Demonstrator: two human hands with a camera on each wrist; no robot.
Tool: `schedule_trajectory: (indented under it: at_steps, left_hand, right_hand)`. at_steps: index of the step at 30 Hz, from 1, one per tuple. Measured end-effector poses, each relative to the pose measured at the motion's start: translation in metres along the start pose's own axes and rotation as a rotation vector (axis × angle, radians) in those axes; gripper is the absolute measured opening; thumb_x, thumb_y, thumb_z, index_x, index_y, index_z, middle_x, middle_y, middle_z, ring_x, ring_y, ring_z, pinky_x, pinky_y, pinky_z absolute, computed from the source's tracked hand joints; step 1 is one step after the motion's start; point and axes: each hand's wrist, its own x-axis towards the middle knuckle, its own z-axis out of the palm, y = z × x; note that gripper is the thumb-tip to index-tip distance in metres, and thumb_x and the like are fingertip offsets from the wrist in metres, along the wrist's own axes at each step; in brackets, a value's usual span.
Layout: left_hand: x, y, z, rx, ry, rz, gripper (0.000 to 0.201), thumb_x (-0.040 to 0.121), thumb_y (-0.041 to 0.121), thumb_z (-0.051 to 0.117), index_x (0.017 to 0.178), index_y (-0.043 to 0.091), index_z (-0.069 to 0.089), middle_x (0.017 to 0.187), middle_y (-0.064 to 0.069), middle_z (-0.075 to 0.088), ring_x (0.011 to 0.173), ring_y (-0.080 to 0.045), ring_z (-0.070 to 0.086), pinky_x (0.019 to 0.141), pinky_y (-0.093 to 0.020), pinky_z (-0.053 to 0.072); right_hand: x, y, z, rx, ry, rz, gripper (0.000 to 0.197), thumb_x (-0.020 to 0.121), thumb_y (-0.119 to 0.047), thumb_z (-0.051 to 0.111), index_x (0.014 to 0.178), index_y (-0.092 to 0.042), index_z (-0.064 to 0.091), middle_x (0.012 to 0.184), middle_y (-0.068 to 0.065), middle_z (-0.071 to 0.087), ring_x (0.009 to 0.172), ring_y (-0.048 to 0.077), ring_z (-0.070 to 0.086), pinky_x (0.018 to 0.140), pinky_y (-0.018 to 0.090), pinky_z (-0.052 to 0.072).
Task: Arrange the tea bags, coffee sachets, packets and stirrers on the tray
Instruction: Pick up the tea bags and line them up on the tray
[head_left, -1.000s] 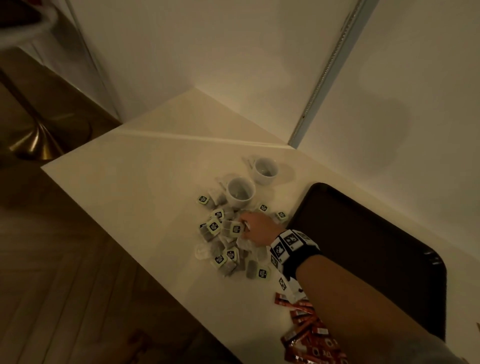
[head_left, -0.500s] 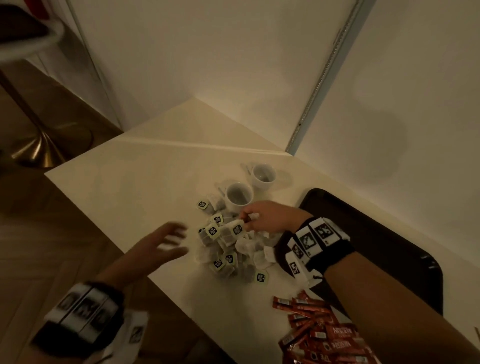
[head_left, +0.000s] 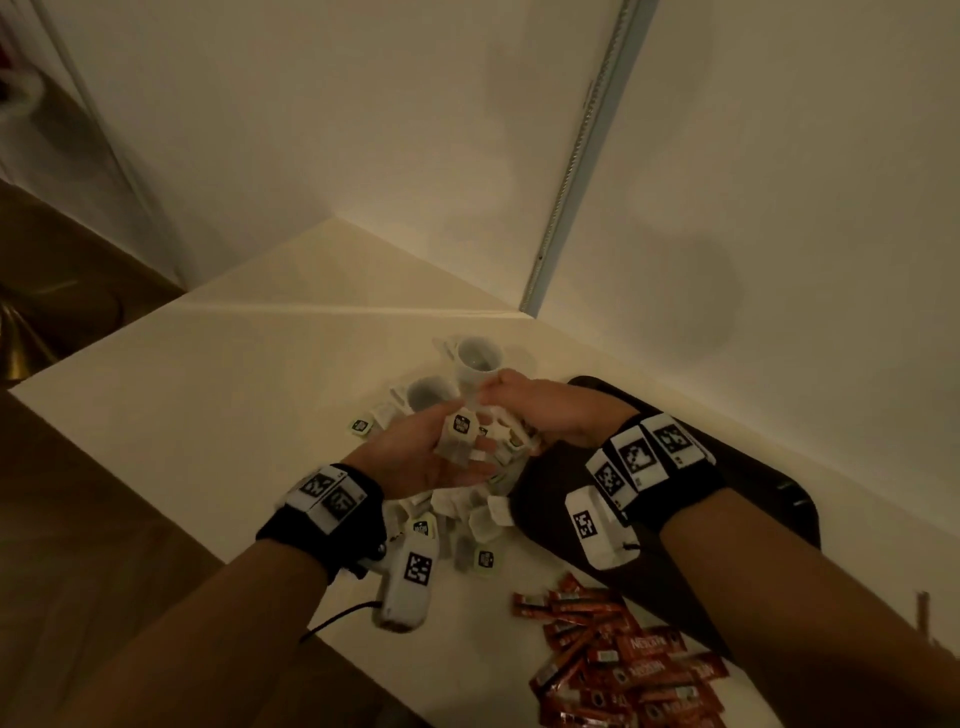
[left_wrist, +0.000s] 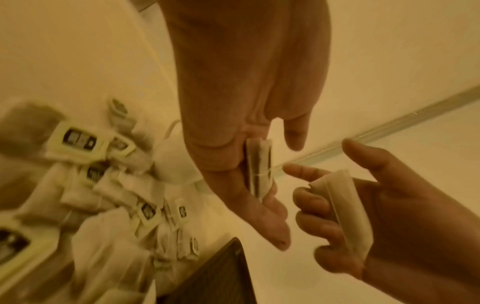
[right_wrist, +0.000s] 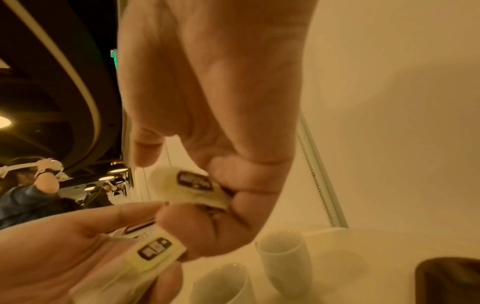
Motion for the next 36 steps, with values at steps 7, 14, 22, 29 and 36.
schedule_trajectory:
  at_steps: [7, 14, 22, 29, 36]
  left_hand:
    - [0.002, -0.007, 0.008, -0.158, -0.028, 0.003, 0.043, 0.087, 0.051, 0.050, 0.116, 0.022, 0.063, 0.101, -0.009, 0.071, 0.079, -0.025, 0.069, 0.059, -0.022, 0.057]
    - [-0.006, -0.016, -0.025, -0.331, 0.156, 0.121, 0.024, 0.095, 0.004, 0.044, 0.106, 0.013, 0.064, 0.092, -0.013, 0.072, 0.076, -0.023, 0.071, 0.056, -0.020, 0.057]
    - [-0.014, -0.011, -0.025, -0.484, 0.016, 0.229, 0.044, 0.052, 0.005, 0.083, 0.086, 0.018, 0.060, 0.102, -0.009, 0.070, 0.083, -0.027, 0.070, 0.064, -0.031, 0.059]
    - [0.004, -0.003, -0.018, -0.484, -0.011, 0.209, 0.047, 0.065, -0.003, 0.044, 0.108, 0.012, 0.056, 0.102, -0.014, 0.066, 0.071, -0.018, 0.062, 0.063, -0.023, 0.052]
    - [0.019, 0.017, 0.028, -0.011, 0.183, 0.326, 0.018, 0.081, 0.015, 0.069, 0.098, 0.012, 0.063, 0.059, 0.005, 0.041, 0.051, -0.008, 0.036, 0.048, -0.019, 0.032]
  right_hand:
    - [0.008, 0.002, 0.002, -0.247, 0.113, -0.272, 0.048, 0.084, -0.022, 0.069, 0.129, -0.022, 0.051, 0.117, 0.000, 0.056, 0.101, 0.013, 0.056, 0.084, 0.022, 0.048]
    - [0.022, 0.053, 0.028, -0.713, 0.031, 0.040, 0.050, 0.082, -0.041, 0.067, 0.123, -0.016, 0.051, 0.116, 0.004, 0.056, 0.103, 0.021, 0.055, 0.088, 0.033, 0.047]
    - [0.035, 0.085, 0.071, -0.826, 0.113, 0.021, 0.030, 0.086, -0.023, 0.060, 0.113, -0.017, 0.049, 0.116, 0.006, 0.056, 0.103, 0.025, 0.055, 0.077, 0.032, 0.042]
    - [0.016, 0.064, 0.030, -0.658, 0.376, -0.099, 0.025, 0.087, -0.020, 0.058, 0.110, -0.010, 0.052, 0.100, 0.009, 0.061, 0.092, 0.026, 0.060, 0.069, 0.028, 0.042]
    - [-0.034, 0.034, -0.032, -0.203, 0.499, -0.327, 0.013, 0.084, -0.007, 0.068, 0.096, -0.011, 0.065, 0.079, -0.008, 0.060, 0.069, 0.001, 0.057, 0.062, 0.011, 0.047]
